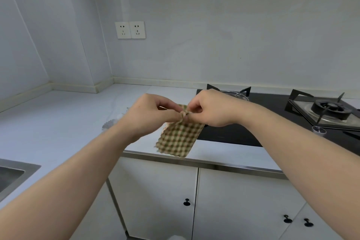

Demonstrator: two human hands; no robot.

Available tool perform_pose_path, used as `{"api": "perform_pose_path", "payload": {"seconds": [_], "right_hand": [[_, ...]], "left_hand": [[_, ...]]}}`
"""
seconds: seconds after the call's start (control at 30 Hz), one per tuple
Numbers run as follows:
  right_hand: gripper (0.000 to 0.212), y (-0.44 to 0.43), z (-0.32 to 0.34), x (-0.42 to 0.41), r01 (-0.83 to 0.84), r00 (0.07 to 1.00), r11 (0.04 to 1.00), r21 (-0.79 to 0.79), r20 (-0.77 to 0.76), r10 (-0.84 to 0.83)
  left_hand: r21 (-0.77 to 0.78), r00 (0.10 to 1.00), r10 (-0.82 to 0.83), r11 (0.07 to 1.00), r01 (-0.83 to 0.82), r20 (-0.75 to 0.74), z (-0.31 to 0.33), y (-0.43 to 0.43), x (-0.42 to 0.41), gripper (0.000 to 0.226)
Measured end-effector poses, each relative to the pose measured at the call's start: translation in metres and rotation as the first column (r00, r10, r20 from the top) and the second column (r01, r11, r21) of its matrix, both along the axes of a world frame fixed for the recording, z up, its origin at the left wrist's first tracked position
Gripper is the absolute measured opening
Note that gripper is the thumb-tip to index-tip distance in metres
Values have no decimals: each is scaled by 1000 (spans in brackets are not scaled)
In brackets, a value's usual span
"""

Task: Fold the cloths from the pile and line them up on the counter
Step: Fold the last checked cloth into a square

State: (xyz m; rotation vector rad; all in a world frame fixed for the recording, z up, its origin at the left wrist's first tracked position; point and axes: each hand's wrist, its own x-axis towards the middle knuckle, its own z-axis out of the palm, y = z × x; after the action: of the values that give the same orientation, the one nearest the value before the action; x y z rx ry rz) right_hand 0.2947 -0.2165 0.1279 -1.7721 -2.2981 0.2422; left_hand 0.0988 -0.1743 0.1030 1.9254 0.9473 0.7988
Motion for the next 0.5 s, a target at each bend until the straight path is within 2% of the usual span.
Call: {"api": "perform_pose_path", "payload": {"seconds": [0.1,0.17,0.33,0.5], "right_hand": [[38,0,-1,-1,17,1000,1000,1,0,-17],[37,0,-2,-1,36,999,999,4,4,-36],[37,-1,-4,-4,35,999,999,4,11,-35],[38,-3,-8,5,77,993,993,-87,100,-68]], "left_hand": [[61,998,-58,997,56,23,3,-9,-1,35],[103,1000,-28,994,28,4,3,-12,0,38],[199,998,60,978,-65,33,-6,-2,-1,6],[145,994,84,985,-94,70,-7,12,-15,4]]}}
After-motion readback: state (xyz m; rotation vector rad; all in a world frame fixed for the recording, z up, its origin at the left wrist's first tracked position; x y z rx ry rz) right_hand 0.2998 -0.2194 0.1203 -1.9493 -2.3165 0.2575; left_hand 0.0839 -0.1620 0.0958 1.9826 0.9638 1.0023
